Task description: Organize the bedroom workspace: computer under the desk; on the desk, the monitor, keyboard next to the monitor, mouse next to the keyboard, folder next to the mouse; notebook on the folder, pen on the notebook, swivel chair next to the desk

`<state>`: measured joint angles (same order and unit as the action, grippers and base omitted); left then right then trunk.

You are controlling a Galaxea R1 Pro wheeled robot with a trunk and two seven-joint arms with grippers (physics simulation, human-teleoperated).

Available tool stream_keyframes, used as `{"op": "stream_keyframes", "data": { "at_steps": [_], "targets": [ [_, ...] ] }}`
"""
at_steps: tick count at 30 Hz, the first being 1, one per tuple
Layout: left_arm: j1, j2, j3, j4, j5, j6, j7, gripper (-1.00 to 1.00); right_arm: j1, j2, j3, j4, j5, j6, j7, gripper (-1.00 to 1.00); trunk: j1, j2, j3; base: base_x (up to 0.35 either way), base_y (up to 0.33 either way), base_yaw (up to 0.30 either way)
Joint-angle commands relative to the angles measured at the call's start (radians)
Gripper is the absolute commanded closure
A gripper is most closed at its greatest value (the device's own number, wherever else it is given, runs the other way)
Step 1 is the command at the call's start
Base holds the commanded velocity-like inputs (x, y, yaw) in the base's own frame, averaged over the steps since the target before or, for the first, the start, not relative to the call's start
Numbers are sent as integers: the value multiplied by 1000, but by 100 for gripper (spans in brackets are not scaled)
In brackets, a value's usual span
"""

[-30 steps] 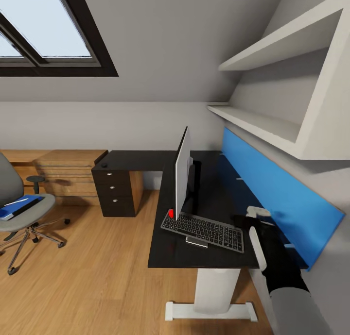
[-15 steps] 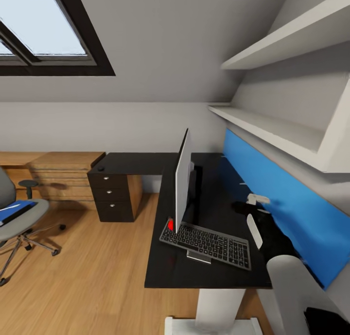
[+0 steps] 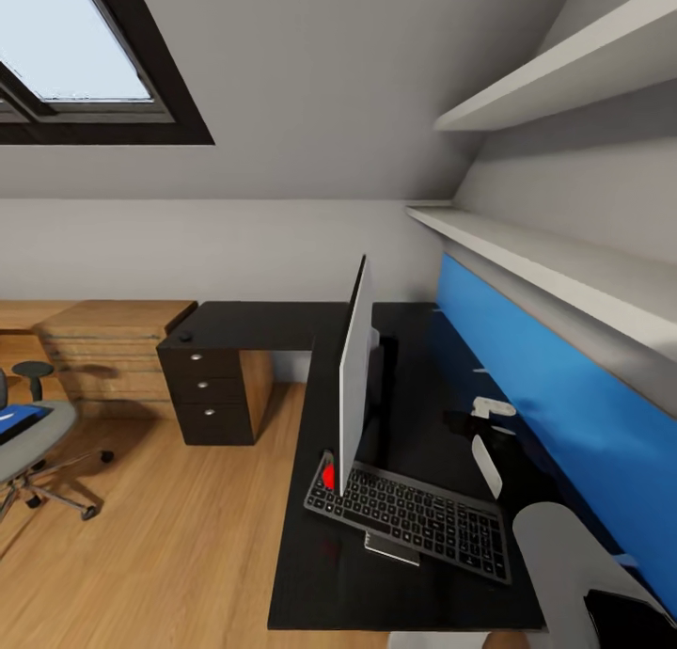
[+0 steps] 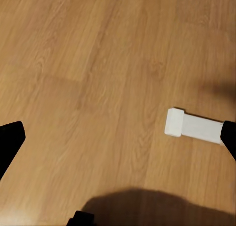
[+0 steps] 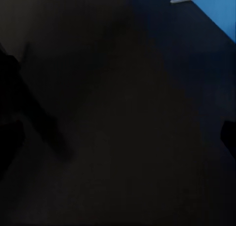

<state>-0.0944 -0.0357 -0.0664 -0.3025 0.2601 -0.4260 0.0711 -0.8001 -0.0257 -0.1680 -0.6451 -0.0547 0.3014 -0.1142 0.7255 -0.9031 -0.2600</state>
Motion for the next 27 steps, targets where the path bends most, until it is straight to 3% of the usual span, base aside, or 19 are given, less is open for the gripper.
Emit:
{"op": "stream_keyframes", "data": {
  "at_steps": [1, 21, 27],
  "targets": [
    [-1, 0, -7, 0, 4, -3, 7, -100, 0, 0, 1, 0, -6, 3, -4, -100, 1, -1, -1, 144, 0, 0],
    [-1, 21, -6, -2, 7, -4, 7, -100, 7, 0, 1, 63, 1, 14, 28, -100, 1, -1, -1, 89, 0, 0],
    [-1, 31, -6, -3, 7, -4, 7, -100, 7, 0, 0, 76, -1, 68, 27, -100, 1, -1, -1, 15, 0, 0]
  ]
}}
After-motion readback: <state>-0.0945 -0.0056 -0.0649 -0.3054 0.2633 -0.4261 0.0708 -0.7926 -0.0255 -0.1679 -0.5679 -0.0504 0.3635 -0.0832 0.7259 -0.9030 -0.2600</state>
